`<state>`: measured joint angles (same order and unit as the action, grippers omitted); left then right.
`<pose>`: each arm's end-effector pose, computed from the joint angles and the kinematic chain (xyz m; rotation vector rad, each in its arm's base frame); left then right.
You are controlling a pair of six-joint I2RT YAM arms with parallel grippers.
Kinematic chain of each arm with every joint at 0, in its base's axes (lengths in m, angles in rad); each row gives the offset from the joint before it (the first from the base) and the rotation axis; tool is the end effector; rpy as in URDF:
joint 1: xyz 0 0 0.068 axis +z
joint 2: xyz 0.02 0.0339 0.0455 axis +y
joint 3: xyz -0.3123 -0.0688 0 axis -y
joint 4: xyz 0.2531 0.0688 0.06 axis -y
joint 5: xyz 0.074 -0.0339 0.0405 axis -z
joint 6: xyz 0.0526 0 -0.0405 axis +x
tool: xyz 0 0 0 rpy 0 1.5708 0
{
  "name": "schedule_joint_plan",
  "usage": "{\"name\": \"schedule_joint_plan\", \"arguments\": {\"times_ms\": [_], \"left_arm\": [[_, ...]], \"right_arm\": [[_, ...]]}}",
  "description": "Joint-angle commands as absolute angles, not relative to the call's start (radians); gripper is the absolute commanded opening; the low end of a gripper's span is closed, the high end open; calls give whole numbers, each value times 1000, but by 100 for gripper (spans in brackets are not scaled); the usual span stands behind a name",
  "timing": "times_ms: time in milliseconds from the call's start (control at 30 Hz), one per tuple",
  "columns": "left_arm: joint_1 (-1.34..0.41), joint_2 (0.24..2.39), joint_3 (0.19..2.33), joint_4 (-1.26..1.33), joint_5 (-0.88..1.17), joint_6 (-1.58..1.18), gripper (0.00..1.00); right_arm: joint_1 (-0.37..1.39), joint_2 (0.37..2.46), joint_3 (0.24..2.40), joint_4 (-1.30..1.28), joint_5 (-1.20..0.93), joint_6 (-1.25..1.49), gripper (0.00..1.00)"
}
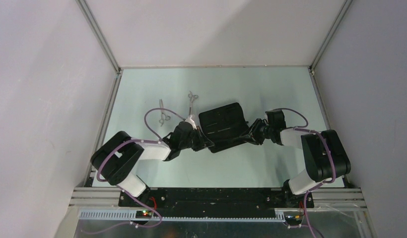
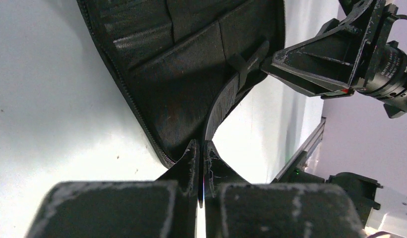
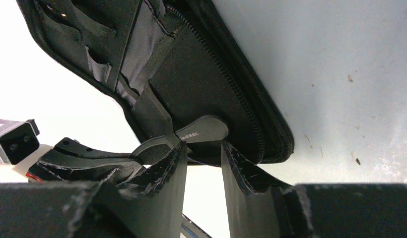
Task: Sort the hair-cutting tools
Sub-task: Place the comb in the hairdressing tool bag.
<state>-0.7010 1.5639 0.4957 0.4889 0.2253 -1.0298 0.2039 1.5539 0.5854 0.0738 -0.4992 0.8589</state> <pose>0.2195 -0.2007 0.1643 -0.2483 2.3948 -1.1657 0.2718 0.0819 0.1574 0.6189 2.5497 1.0398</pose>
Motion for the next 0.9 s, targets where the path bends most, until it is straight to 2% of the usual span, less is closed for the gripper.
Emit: {"name": "schedule_joint_plan", "arguments": {"times_ms": [0,333,767,867], "left_arm": [[-700,1546,543,415,122,-919,0],[-711,1529,608,299,71,-791,0],[-772,1661,654,369,164,-883,0],[-781,1665,653,366,149,-887,9]], "right_arm": [[216,1588,583,5,-448,814,37],[216,1597,583,9,-461,811,36],[215,1594,583,14,-470,816,37],[217,1583,583,11,-465,814,36]]}}
